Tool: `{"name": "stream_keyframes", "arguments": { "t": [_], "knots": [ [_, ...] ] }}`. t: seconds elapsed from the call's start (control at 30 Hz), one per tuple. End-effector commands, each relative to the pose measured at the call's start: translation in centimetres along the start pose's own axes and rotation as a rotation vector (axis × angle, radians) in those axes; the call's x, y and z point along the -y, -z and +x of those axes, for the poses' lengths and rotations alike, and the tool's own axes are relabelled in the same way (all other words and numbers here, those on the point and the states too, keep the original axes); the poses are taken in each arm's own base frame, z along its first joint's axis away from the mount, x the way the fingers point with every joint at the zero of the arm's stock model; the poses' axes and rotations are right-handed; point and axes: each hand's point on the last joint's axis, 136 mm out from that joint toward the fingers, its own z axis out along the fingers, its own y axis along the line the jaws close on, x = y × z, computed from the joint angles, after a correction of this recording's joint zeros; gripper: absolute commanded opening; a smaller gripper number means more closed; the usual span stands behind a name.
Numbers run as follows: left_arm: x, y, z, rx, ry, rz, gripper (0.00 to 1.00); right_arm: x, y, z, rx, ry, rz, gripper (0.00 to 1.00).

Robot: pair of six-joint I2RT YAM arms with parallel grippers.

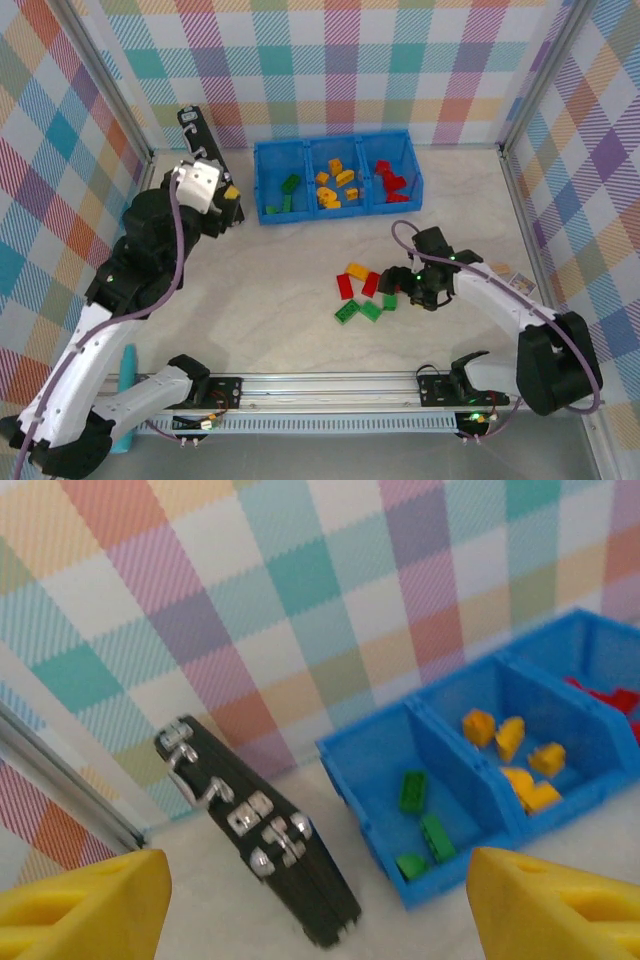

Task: Sort the legos into containers by color
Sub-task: Pick up the lego from the center of the table.

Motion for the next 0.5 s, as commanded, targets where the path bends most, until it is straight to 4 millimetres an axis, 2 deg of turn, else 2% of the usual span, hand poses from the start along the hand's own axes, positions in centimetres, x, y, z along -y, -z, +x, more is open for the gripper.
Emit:
{"name": "stream_keyframes", "arguments": {
  "t": [0.0, 0.23, 0.47],
  "knots": [
    [2.0, 1.9, 1.7, -0.042, -0.011, 0.142, 0.77, -0.8, -0.9, -1.1, 0.041, 0.049, 0.021, 0.87],
    [2.3, 3.8, 1.5, 0.005, 0.022, 0.185, 0.78, -0.4, -3.3, -0.9, 0.023, 0.117, 0.150, 0.79],
    [2.2, 4.9, 0.4, -0.040, 0.034, 0.224, 0.78, 0.7, -4.2, -1.6, 0.042, 0.121, 0.225, 0.54]
  ]
}}
